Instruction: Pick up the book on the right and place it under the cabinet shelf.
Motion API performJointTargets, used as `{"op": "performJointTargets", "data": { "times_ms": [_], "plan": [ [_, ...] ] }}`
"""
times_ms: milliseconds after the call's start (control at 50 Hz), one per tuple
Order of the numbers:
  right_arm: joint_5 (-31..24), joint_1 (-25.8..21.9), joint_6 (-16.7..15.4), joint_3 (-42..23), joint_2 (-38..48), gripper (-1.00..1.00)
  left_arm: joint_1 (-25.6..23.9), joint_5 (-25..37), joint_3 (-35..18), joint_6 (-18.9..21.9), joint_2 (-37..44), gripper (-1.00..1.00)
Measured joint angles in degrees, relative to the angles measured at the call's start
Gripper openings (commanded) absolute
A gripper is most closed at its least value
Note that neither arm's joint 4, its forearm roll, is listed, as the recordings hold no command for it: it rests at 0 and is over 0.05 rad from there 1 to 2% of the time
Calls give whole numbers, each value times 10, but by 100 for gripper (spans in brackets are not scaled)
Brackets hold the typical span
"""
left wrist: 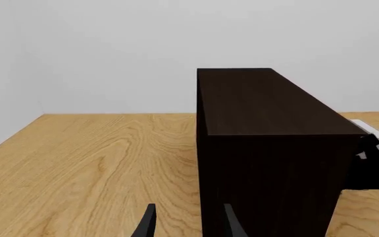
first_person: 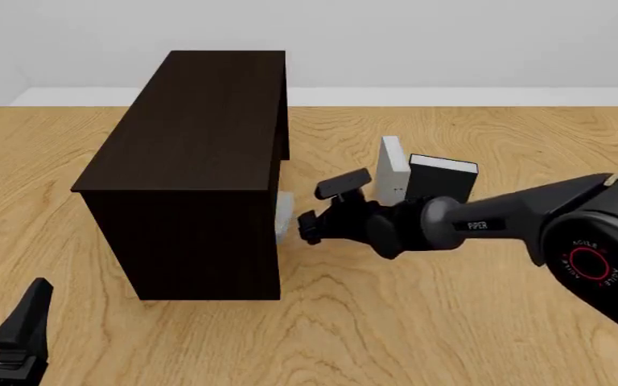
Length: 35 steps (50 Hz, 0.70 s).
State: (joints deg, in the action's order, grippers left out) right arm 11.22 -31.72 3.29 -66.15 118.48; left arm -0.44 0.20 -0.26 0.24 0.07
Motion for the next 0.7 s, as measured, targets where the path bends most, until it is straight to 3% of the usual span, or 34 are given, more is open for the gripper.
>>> {"op": "performJointTargets", "data": {
  "times_ms": [260, 700],
  "plan": [
    [20, 7, -30, 87, -111, 100, 0, 0, 0, 0, 0, 100],
    [50, 11, -54, 202, -244, 100, -5, 0, -1, 1, 0, 100]
  ]
}}
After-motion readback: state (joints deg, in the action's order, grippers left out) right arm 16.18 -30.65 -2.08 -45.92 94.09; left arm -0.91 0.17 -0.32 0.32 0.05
